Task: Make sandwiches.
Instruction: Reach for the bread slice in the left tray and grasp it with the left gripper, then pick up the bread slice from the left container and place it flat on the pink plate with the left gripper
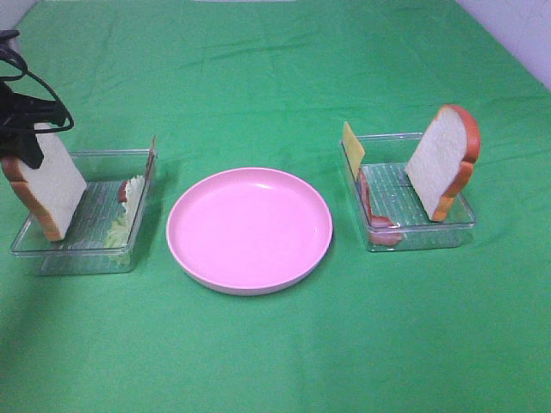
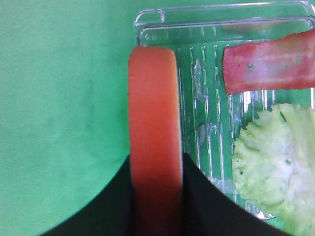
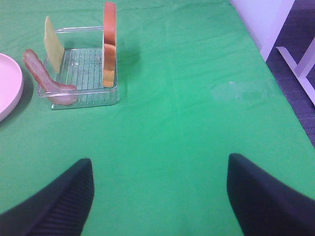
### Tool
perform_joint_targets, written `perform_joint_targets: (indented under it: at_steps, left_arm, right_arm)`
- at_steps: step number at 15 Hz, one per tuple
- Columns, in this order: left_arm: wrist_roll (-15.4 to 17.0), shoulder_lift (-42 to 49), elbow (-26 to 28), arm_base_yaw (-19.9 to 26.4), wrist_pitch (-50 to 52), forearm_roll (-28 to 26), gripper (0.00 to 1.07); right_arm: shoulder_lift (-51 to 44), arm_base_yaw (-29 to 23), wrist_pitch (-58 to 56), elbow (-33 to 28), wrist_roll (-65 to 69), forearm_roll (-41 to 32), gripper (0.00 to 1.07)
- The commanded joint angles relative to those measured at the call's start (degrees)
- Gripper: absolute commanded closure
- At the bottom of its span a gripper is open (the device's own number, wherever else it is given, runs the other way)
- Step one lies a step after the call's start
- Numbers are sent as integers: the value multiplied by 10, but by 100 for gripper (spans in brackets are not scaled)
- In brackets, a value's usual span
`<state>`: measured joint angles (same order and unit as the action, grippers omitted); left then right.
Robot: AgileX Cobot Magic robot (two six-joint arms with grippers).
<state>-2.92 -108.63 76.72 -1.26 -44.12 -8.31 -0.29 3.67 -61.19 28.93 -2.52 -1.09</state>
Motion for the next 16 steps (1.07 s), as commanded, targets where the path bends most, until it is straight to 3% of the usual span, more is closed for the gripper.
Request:
perform_joint_targets:
  at_steps: [1,5,8,10,13,14,16]
  left_arm:
    - [0,-2,2,-3,9,-6,107]
    - [0,65,5,-3,-28,-15,107]
    - [0,158,5,-3,-54,-58,107]
    - [-3,219,5,-3,-55,-129,107]
    - [-38,260,5,-3,-56,-231,107]
    - [-84,253,3,-9,-70,-335,107]
    - [-113,226,3,-45,-77,-370,107]
  right_arm:
    - [-9,2,6,0,-6,1,36]
    - [-9,2,6,0,-6,1,36]
    - [-9,2,6,0,-6,1,36]
    - [-9,2,6,0,-6,1,36]
    - [-9,2,6,0,-6,1,36]
    - [-9,2,6,0,-6,1,36]
    - [-9,2,6,0,-6,1,36]
